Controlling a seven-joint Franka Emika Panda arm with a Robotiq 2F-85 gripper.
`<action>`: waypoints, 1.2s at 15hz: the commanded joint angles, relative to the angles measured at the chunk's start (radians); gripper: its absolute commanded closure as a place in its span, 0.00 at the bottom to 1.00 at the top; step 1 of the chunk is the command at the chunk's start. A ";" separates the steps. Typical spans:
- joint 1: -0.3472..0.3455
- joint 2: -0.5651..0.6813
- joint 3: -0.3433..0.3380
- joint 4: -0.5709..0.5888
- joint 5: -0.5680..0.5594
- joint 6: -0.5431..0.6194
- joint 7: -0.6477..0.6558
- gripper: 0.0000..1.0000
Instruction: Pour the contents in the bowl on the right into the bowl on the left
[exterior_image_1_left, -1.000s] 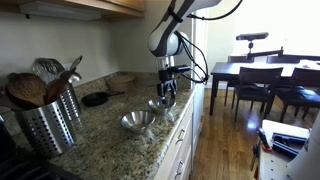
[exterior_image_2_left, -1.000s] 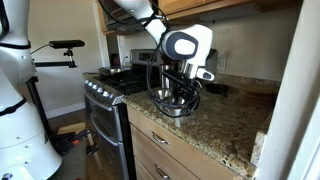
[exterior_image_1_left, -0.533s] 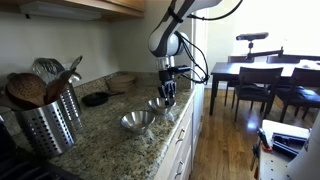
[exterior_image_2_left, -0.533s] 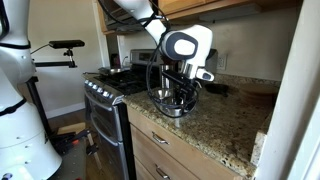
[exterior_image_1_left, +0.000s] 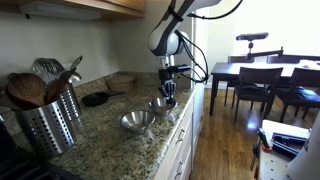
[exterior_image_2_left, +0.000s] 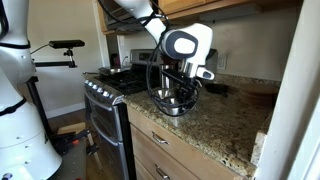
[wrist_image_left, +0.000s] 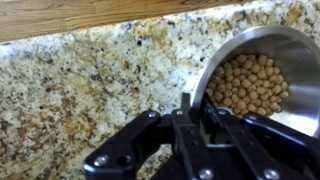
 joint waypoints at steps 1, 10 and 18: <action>-0.004 -0.025 -0.002 -0.027 -0.015 0.004 0.013 0.94; -0.006 -0.059 -0.015 -0.020 -0.023 -0.030 0.028 0.93; -0.015 -0.064 -0.009 -0.006 0.011 -0.077 0.006 0.93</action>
